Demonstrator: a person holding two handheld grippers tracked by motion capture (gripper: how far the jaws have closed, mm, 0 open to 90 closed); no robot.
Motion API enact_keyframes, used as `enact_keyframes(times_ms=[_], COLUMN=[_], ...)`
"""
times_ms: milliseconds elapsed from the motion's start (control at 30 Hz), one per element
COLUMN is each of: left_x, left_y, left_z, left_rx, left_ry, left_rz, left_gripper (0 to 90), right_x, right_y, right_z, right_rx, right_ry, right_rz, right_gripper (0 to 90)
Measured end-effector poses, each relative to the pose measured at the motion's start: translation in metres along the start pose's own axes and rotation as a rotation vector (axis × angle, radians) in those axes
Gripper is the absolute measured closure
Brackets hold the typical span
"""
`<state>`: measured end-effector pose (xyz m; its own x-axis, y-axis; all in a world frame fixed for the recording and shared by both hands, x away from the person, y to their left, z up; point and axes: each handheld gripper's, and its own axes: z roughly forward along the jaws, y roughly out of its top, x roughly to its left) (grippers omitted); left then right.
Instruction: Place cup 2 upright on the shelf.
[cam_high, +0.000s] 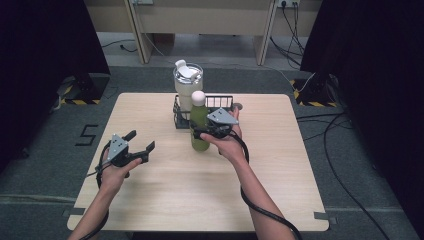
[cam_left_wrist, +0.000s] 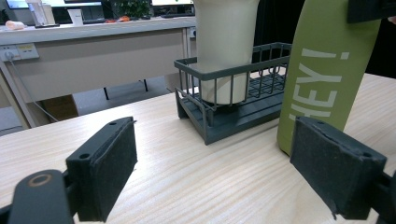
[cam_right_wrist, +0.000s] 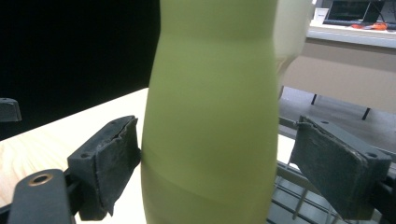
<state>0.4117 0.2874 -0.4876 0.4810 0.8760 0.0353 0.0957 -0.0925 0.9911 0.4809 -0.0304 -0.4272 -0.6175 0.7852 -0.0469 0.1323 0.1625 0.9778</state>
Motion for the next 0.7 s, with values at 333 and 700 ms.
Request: enact_keyframes(times_ms=[333, 700], left_x=[0.001, 0.001], left_y=[-0.001, -0.002], left_z=[0.0, 0.001], left_rx=[0.001, 0.006], left_ry=[-0.001, -0.006], left_rz=[-0.004, -0.004], left_gripper=[14.2, 14.4], right_x=[0.006, 0.007], right_y=[0.0, 0.002], right_z=[0.01, 0.015], right_rx=[0.004, 0.001], right_ry=[0.001, -0.017], right_rz=[-0.02, -0.023], right_gripper=[19.2, 24.7])
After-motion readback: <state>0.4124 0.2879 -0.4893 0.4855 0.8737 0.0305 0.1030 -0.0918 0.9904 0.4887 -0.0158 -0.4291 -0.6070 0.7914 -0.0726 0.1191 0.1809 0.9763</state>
